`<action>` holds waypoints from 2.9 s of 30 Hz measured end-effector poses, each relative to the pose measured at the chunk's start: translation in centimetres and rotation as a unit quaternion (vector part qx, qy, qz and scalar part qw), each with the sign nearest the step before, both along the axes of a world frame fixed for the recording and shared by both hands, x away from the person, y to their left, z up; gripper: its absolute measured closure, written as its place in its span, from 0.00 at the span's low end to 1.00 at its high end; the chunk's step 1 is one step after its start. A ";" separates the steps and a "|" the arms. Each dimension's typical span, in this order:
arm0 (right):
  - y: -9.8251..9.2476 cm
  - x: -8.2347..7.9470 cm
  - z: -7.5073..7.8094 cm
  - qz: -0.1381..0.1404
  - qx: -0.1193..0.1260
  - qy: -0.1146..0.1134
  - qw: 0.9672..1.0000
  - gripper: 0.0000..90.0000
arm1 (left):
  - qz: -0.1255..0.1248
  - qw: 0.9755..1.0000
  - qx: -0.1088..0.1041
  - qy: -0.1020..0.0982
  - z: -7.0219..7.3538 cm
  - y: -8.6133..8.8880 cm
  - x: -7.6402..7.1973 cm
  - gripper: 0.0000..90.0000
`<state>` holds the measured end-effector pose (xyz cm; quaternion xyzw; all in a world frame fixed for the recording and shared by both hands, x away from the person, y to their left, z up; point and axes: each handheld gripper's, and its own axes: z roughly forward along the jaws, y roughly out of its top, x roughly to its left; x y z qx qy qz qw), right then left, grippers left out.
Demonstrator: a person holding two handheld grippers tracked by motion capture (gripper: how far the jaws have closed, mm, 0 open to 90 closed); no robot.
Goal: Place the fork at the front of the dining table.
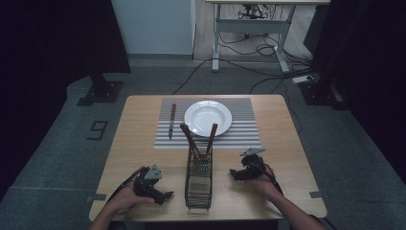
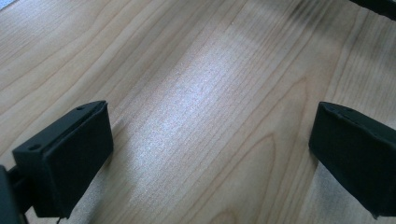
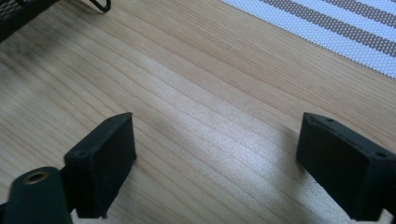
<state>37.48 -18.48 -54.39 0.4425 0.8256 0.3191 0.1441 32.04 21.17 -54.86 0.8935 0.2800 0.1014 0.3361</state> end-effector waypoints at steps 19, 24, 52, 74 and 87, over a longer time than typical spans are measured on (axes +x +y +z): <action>-0.8 -1.4 5.2 0.029 0.116 -0.064 0.991 0.18 | -0.002 1.000 0.000 0.000 0.0 0.1 -0.1 0.00; -0.5 -1.6 6.8 0.045 0.136 -0.080 0.986 0.20 | -0.002 1.000 0.000 0.000 0.0 0.1 -0.1 0.00; 1.3 -0.9 11.1 0.086 0.174 -0.114 0.974 0.26 | -0.002 1.000 -0.001 0.000 0.0 0.1 -0.2 0.00; 4.6 1.4 11.7 0.112 0.170 -0.121 0.972 0.39 | -0.003 1.000 0.001 0.000 0.0 0.2 -0.2 0.00; 6.3 3.8 11.2 0.128 0.170 -0.114 0.971 0.55 | -0.004 1.000 0.001 0.000 0.0 0.2 -0.3 0.00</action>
